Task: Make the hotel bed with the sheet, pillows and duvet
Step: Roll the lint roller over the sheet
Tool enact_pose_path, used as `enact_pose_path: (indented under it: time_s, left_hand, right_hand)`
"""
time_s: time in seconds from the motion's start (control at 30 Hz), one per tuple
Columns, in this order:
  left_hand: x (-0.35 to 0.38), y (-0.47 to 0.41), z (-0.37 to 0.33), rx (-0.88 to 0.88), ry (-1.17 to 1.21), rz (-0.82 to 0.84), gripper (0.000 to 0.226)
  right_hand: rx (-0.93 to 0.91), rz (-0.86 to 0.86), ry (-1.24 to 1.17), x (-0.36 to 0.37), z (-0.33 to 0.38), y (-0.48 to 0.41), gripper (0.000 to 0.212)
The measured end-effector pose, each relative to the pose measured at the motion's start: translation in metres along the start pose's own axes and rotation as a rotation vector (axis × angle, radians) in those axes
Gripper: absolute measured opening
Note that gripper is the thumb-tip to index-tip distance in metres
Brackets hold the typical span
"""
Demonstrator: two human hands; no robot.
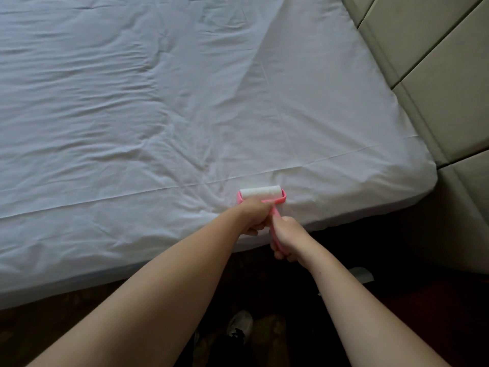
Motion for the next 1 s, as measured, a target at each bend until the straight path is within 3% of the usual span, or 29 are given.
enact_pose_path:
  time_s: [0.23,0.47,1.0]
  left_hand:
    - [-0.014,-0.034,-0.012,-0.049,-0.034,-0.056,0.03]
    - [-0.05,-0.078,-0.035,-0.034,-0.051,-0.124,0.044]
    - [-0.181,-0.169,-0.158,0.026,-0.075,-0.177,0.046]
  right_hand:
    - [0.013,0.119,0.011,0.0,0.013,-0.034,0.057]
    - [-0.047,0.068,-0.02,0.002,0.051,-0.079,0.057]
    - [-0.129,-0.001,-0.051,-0.018,0.22,-0.183,0.058]
Point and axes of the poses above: each hand's wrist, its own y-axis away from the middle knuckle, its own x-axis out of the palm, z = x × y, the point moved 2 cm from there along -y, towards the middle knuckle, and after that the axes turned 5 degrees about -y, right-handed, at the moved point
